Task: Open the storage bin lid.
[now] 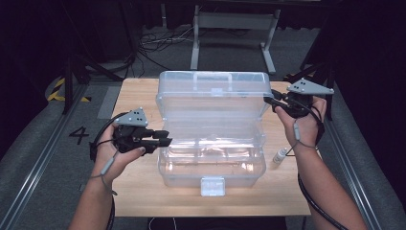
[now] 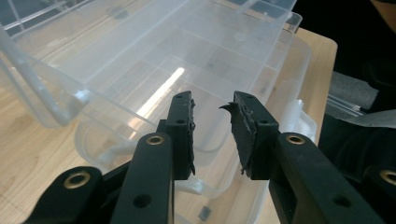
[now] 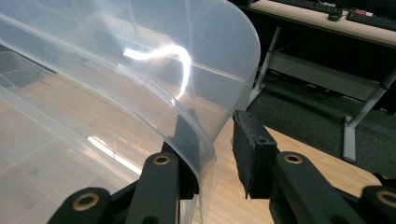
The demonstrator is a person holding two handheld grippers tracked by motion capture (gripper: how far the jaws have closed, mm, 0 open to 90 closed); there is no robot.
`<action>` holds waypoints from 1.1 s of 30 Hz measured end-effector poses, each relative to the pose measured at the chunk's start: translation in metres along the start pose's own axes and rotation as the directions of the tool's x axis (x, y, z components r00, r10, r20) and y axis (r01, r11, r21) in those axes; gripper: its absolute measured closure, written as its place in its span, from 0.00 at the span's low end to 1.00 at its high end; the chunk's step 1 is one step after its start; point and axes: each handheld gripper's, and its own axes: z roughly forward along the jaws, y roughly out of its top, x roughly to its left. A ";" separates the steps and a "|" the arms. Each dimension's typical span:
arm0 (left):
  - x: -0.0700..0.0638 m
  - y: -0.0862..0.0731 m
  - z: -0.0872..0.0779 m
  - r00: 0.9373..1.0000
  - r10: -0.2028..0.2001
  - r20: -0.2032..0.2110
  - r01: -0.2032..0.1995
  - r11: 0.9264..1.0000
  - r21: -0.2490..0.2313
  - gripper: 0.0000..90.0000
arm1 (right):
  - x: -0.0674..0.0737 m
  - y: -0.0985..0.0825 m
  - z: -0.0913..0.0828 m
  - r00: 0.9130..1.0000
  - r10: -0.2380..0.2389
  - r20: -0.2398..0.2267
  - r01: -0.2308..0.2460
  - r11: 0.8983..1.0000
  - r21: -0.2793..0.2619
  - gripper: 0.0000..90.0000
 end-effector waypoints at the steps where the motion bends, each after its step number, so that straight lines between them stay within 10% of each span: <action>1: 0.000 0.000 0.000 1.000 0.000 0.003 0.000 1.000 -0.003 0.77 | 0.000 0.000 0.001 1.000 0.001 0.001 -0.001 1.000 -0.002 0.79; 18: -0.013 -0.009 -0.015 1.000 0.000 0.008 0.000 1.000 -0.012 0.77 | -0.006 0.005 0.012 0.999 0.030 0.012 -0.030 0.999 -0.011 0.80; 33: -0.023 -0.026 0.003 0.995 0.000 0.102 -0.009 0.995 0.096 0.77 | -0.018 0.015 0.019 1.000 0.016 0.005 -0.016 1.000 0.000 0.94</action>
